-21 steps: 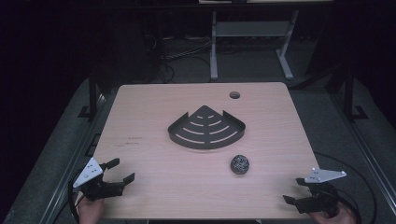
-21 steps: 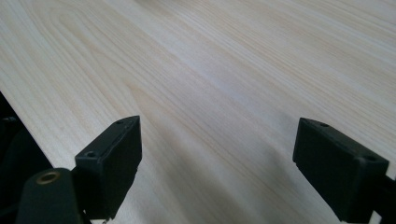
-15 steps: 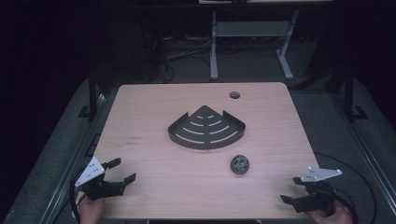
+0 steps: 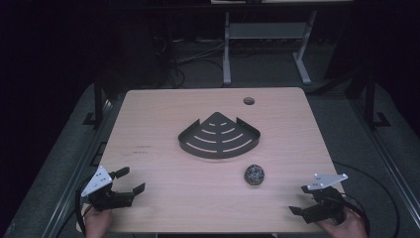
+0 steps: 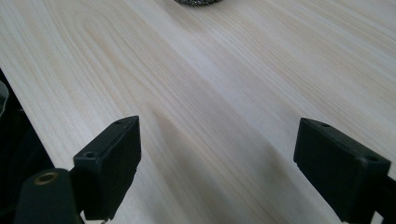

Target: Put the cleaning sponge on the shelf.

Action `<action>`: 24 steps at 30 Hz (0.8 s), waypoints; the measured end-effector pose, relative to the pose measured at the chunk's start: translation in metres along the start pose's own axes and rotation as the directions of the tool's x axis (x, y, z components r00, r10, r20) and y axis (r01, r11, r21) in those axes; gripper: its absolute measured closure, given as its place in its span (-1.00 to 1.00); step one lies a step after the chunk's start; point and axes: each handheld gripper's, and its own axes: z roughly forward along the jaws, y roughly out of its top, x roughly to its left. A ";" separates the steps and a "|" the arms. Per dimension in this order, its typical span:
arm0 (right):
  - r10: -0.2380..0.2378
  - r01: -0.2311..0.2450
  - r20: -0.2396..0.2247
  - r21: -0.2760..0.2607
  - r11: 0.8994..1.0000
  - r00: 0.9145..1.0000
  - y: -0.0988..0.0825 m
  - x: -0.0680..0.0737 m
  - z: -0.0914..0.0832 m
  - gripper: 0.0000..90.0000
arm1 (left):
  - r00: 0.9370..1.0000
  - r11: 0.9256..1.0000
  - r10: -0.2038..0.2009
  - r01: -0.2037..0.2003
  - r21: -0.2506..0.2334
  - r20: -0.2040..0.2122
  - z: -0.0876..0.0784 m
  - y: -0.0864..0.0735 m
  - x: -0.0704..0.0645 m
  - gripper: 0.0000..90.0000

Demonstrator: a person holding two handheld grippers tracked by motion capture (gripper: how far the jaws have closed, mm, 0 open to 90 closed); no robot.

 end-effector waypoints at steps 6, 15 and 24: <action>-0.028 0.028 -0.013 -0.001 1.000 1.000 0.012 0.002 0.003 -0.67 | 1.000 1.000 0.007 -0.007 0.005 0.001 0.001 0.001 -0.001 -0.70; -0.087 0.088 -0.050 0.029 0.996 0.995 0.037 0.007 0.014 -0.67 | 1.000 1.000 0.005 -0.005 0.006 0.009 0.002 0.000 0.001 -0.70; -0.107 0.112 -0.083 0.054 0.992 0.991 0.055 0.004 0.025 -0.67 | 1.000 1.000 0.013 -0.013 0.011 0.012 0.003 0.001 -0.001 -0.70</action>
